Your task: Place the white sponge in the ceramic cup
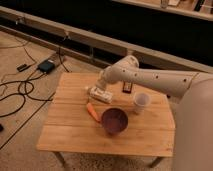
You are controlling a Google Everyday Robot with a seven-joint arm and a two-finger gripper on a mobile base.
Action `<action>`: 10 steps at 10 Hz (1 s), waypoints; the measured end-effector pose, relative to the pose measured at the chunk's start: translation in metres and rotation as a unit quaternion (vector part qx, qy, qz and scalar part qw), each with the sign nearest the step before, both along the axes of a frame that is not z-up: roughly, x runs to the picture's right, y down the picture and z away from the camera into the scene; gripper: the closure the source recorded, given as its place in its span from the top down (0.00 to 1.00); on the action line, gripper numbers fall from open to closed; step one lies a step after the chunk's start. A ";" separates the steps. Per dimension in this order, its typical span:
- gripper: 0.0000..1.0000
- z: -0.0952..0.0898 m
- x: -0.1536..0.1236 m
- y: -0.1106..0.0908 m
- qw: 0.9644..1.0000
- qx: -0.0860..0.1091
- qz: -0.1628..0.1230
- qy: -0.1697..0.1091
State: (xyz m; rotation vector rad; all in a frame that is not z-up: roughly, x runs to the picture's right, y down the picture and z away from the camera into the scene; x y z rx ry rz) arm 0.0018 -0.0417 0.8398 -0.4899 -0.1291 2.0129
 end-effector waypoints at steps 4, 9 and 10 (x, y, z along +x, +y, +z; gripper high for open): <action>0.00 0.001 0.018 0.006 0.996 -0.006 0.087 -0.029; 0.00 0.005 0.042 0.018 0.991 0.007 0.131 -0.029; 0.00 0.002 0.043 0.017 0.992 0.013 0.123 -0.025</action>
